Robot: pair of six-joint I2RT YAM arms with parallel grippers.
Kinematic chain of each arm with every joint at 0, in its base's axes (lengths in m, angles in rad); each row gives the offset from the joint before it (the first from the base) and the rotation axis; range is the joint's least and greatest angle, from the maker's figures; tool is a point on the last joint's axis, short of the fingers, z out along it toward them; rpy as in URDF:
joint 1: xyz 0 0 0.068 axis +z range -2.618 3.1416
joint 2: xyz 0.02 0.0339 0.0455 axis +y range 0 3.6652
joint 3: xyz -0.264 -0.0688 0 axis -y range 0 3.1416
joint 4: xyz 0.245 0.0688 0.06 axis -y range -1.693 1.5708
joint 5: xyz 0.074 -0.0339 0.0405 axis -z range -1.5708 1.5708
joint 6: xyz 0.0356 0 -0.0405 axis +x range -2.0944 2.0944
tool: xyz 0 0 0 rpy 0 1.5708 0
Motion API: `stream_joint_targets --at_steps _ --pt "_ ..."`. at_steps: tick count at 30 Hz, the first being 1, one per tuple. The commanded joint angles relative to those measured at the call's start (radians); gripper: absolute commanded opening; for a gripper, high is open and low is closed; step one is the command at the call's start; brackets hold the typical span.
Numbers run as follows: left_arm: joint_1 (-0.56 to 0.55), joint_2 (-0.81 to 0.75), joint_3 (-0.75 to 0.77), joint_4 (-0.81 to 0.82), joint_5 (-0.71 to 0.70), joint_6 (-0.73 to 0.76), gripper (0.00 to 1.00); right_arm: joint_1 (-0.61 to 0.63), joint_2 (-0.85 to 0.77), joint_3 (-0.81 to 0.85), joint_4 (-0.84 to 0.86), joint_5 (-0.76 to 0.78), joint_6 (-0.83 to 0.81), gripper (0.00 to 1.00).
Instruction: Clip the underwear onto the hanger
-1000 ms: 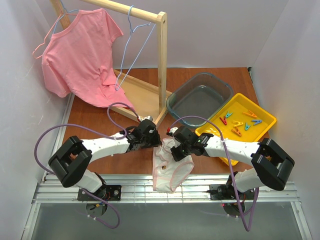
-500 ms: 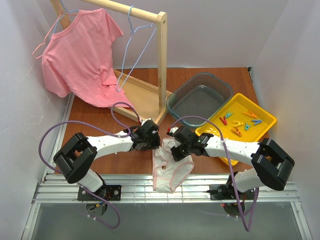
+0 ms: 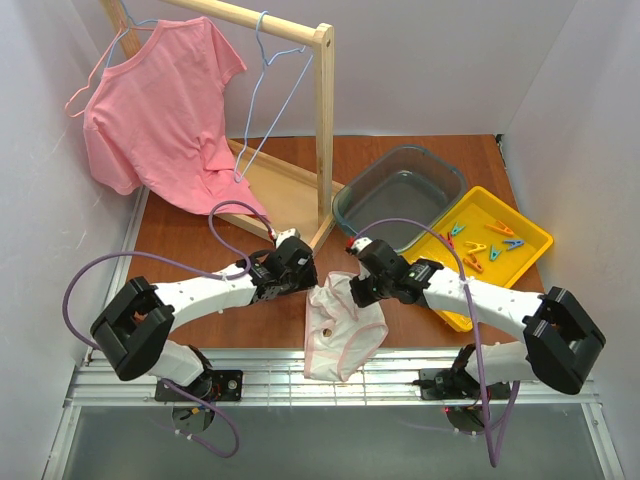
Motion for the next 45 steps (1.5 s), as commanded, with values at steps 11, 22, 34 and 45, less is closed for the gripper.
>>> stream_joint_targets --at_steps 11,22,34,45 --pt "0.067 -0.065 -0.051 0.03 -0.009 -0.037 0.0 -0.043 0.209 -0.04 0.067 -0.121 -0.035 0.01" --pt "0.184 -0.059 -0.088 0.13 -0.001 -0.068 0.0 -0.089 0.197 -0.076 -0.086 0.078 0.001 0.01" --pt "0.193 0.176 0.079 0.194 0.059 -0.011 0.0 -0.181 0.254 0.009 -0.105 0.097 -0.084 0.01" --pt "0.191 0.138 0.106 0.174 0.034 0.041 0.42 -0.243 0.236 0.062 -0.091 0.034 -0.143 0.01"
